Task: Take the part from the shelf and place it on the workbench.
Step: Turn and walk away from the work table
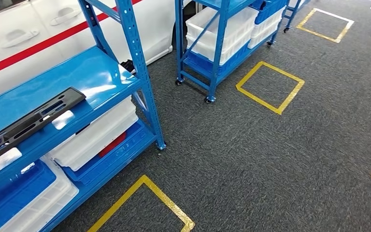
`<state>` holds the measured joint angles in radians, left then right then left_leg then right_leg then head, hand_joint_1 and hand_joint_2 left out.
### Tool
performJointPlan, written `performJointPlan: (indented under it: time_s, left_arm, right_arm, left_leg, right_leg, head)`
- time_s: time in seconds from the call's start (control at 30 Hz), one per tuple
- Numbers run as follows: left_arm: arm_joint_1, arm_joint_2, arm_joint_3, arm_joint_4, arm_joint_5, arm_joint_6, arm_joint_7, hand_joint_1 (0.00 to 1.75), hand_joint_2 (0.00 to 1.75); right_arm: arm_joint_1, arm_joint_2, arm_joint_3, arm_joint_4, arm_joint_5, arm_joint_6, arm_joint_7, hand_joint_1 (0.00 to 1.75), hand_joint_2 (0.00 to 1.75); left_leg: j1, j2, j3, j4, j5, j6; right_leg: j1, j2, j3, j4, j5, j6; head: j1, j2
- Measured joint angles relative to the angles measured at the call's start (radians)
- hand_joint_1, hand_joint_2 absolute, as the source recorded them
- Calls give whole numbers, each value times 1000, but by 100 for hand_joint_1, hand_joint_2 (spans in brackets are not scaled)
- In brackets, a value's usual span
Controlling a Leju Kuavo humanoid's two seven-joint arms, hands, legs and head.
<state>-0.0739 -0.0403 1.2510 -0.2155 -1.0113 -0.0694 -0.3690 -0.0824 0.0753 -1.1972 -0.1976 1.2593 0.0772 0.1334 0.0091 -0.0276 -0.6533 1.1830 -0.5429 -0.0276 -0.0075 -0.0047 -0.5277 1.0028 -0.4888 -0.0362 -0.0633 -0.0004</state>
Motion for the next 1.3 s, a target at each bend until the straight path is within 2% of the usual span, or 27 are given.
performJointPlan:
  time_s: [0.03, 0.07, 0.1, 0.13, 0.17, 0.23, 0.27, 0.3, 0.37, 0.43, 0.5, 0.53, 0.57, 0.6, 0.63, 0.67, 0.73, 0.8, 0.87, 0.93, 1.0, 1.07, 1.1, 1.13, 1.17, 1.23, 1.3]
  left_arm:
    - [-2, 3, 0, 0, 0, 0, -4, 0, 0]
    - [-1, 6, 0, 0, 1, -1, -6, 0, 0]
    - [0, 9, 0, 0, 2, -1, -8, 0, 0]
    - [2, 12, 0, 0, 2, -2, -9, 0, 0]
    - [2, 15, 0, 0, 2, -2, -10, 0, 0]
    - [0, 21, 0, 0, 2, -2, -11, 0, 0]
    - [-1, 23, 0, -1, 2, -2, -11, 0, 0]
    - [-2, 24, 0, -1, 2, -3, -11, 0, 0]
    - [2, 28, 0, -1, 2, -3, -11, 0, 0]
    - [3, 29, 0, -1, 2, -1, -7, 0, 0]
    - [0, 29, 0, -1, -2, 5, 13, 0, 0]
    - [-1, 29, 0, -1, -5, 9, 28, 0, 0]
    - [-1, 29, 0, -1, -10, 13, 43, 0, 0]
    - [1, 29, 0, -1, -16, 15, 58, 0, 0]
    - [4, 29, 0, -1, -23, 16, 69, 0, 0]
    - [5, 28, -1, -1, -30, 16, 78, 0, 0]
    - [5, 26, -3, -1, -40, 14, 86, 0, 0]
    - [2, 26, -6, -1, -48, 10, 86, 0, 0]
    - [5, 26, -8, -1, -55, 5, 82, 0, 0]
    - [7, 25, -8, -1, -57, -1, 75, 0, 0]
    - [0, 24, -8, -1, -55, -7, 68, 0, 0]
    - [-7, 24, -8, -1, -52, -11, 63, 0, 0]
    - [-7, 23, -8, -1, -51, -12, 61, 0, 0]
    - [-6, 23, -8, -1, -50, -13, 60, 0, 0]
    - [-5, 22, -8, -1, -50, -13, 59, 0, 0]
    - [-6, 22, -8, -1, -50, -14, 57, 0, 0]
    - [-10, 22, -8, -1, -51, -15, 56, 0, 0]
  right_arm:
    - [2, 1, 0, 0, -2, 0, 0, 0, 0]
    - [3, 3, -1, 0, -3, -1, 0, 0, 0]
    - [3, 4, -1, 0, -4, -1, 0, 0, 0]
    - [2, 6, -1, 0, -4, -1, 0, 0, 0]
    - [1, 9, -1, 0, -4, -1, 0, 0, 0]
    - [1, 13, -1, 0, -4, -1, 0, 0, 0]
    - [0, 15, -1, 0, -4, -1, 0, 0, 0]
    - [-1, 17, -1, 0, -4, -1, 0, 0, 0]
    - [-6, 19, -1, 0, -4, -1, 0, 0, 0]
    - [-6, 20, -1, 0, -4, -1, 4, 0, 0]
    - [-2, 20, -2, 0, -6, -2, 11, 0, 0]
    - [0, 20, -4, 0, -8, -2, 16, 0, 0]
    - [2, 21, -5, 0, -11, -2, 21, 0, 0]
    - [4, 21, -7, 0, -14, -2, 25, 0, 0]
    - [6, 21, -8, 0, -18, -3, 29, 0, 0]
    - [8, 22, -10, 0, -21, -4, 30, 0, 0]
    - [12, 22, -16, 0, -27, -8, 29, 0, 0]
    - [14, 22, -22, 0, -32, -11, 21, 0, 0]
    - [12, 22, -24, 0, -36, -13, 6, 0, 0]
    - [12, 22, -25, 0, -38, -13, -7, 0, 0]
    - [13, 22, -25, 0, -36, -11, -12, 0, 0]
    - [13, 22, -25, 0, -32, -8, -13, 0, 0]
    - [12, 22, -25, 0, -29, -6, -13, 0, 0]
    - [11, 22, -25, 0, -26, -4, -13, 0, 0]
    - [10, 22, -25, 0, -25, -2, -13, 0, 0]
    - [8, 22, -25, 0, -24, 1, -13, 0, 0]
    - [7, 22, -25, 0, -24, 2, -13, 0, 0]
  left_leg:
    - [1, 11, -31, 69, -28, -3]
    - [2, 16, -50, 111, -39, -5]
    - [3, 19, -48, 114, -31, -5]
    - [3, 25, -25, 74, -5, -5]
    - [2, 39, 16, 1, 29, -1]
    - [-7, 83, 88, -135, 72, 13]
    - [-11, 97, 105, -170, 79, 21]
    - [-15, 98, 107, -180, 78, 28]
    - [-13, 77, 107, -188, 85, 37]
    - [-7, 56, 112, -199, 95, 47]
    - [-5, 33, 110, -204, 101, 54]
    - [-5, 21, 108, -203, 102, 55]
    - [-5, 7, 107, -203, 102, 56]
    - [-5, -7, 107, -201, 103, 55]
    - [-4, -22, 108, -199, 102, 53]
    - [-3, -37, 108, -195, 100, 51]
    - [-2, -65, 103, -183, 96, 41]
    - [-1, -88, 93, -175, 95, 27]
    - [2, -104, 86, -176, 98, 14]
    - [2, -65, 70, -147, 78, 5]
    - [2, -3, 21, -42, 19, -1]
    - [3, 16, -39, 86, -34, -5]
    - [3, 19, -50, 112, -37, -6]
    - [3, 22, -39, 95, -19, -5]
    - [3, 30, -7, 39, 13, -3]
    - [-2, 73, 70, -105, 66, 7]
    - [-10, 101, 101, -170, 78, 21]
  right_leg:
    - [3, -17, 0, 0, -1, -2]
    - [5, -32, 0, 1, -3, -3]
    - [7, -47, 0, 1, -4, -4]
    - [7, -60, 2, 1, -5, -3]
    - [8, -72, 5, 1, -7, -2]
    - [12, -93, 11, 1, -12, 4]
    - [14, -103, 13, 1, -13, 8]
    - [15, -112, 15, 1, -14, 13]
    - [13, -120, 20, 2, -18, 22]
    - [8, -73, 6, 41, -49, 32]
    - [3, -13, -49, 158, -116, 38]
    - [1, -1, -84, 228, -145, 40]
    - [-1, 2, -110, 278, -158, 42]
    - [-3, 4, -120, 294, -150, 44]
    - [-6, 6, -111, 267, -121, 45]
    - [-10, 14, -85, 206, -80, 46]
    - [-17, 58, -29, 76, -19, 48]
    - [-16, 85, -10, 25, -7, 45]
    - [-13, 64, -10, 20, -5, 34]
    - [-13, 39, -7, 11, 0, 19]
    - [-9, 10, -6, 7, 2, 9]
    - [-4, -22, -7, 7, 0, 5]
    - [-2, -37, -7, 7, -1, 4]
    - [-1, -50, -5, 7, -2, 4]
    - [0, -63, -3, 7, -4, 6]
    - [3, -85, 5, 8, -9, 11]
    - [6, -103, 10, 8, -14, 21]
  head:
    - [0, 0]
    - [0, 0]
    - [0, 0]
    - [0, 0]
    - [0, 0]
    - [0, 0]
    - [0, 0]
    - [0, 0]
    - [0, 0]
    - [0, 0]
    - [0, 0]
    - [0, 0]
    - [0, 0]
    - [0, 0]
    - [0, 0]
    - [0, 0]
    - [0, 0]
    - [0, 0]
    - [0, 0]
    - [0, 0]
    - [0, 0]
    - [0, 0]
    - [0, 0]
    - [0, 0]
    - [0, 0]
    - [0, 0]
    - [0, 0]
